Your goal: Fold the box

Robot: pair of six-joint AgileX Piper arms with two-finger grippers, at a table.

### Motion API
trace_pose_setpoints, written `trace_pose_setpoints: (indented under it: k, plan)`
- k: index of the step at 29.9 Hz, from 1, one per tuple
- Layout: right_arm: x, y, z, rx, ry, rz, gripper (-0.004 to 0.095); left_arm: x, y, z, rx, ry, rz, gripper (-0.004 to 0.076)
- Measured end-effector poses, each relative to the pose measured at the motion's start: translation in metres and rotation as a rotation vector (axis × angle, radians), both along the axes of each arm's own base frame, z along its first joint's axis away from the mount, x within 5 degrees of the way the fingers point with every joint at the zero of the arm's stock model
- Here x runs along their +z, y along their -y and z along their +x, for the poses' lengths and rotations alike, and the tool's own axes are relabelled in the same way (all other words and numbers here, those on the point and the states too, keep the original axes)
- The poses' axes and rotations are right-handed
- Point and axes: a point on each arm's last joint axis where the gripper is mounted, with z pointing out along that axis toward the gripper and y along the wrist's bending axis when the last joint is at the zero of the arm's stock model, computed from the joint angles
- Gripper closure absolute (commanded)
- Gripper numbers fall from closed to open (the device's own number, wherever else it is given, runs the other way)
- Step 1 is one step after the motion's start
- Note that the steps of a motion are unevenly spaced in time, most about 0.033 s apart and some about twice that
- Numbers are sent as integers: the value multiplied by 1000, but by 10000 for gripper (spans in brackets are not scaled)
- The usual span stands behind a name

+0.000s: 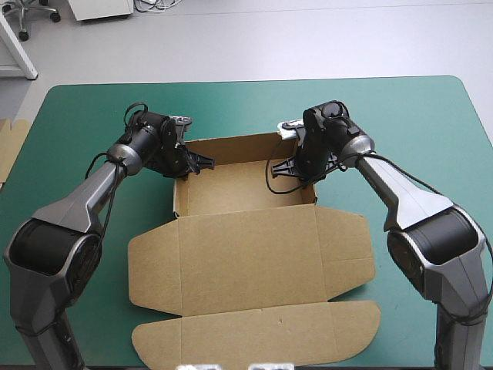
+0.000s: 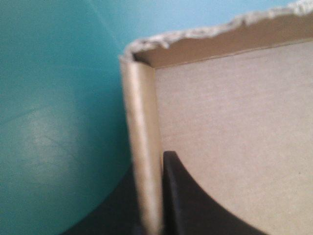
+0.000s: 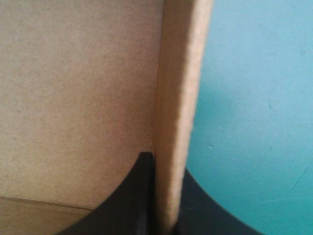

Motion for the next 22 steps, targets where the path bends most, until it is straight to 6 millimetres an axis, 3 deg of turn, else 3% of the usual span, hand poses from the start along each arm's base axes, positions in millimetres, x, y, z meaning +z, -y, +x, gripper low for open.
trace_pose_setpoints:
  k: [6, 8, 11, 18, 22]
  plan:
    - [-5, -1, 2, 55, -3, -9, 444, -4, 1, 2, -60, -2, 23, 288]
    - [-8, -2, 3, 62, -11, -10, 363, -1, 1, 3, -67, 10, 23, 229]
    - [-5, -4, 6, 73, 6, -14, 337, 5, 2, 6, -71, 28, 17, 221]
    - [29, -7, 16, 79, 125, 22, 336, 15, 4, 9, -73, 59, 9, 221]
    - [33, -7, 16, 78, 138, 28, 337, 14, 3, 9, -73, 55, 10, 221]
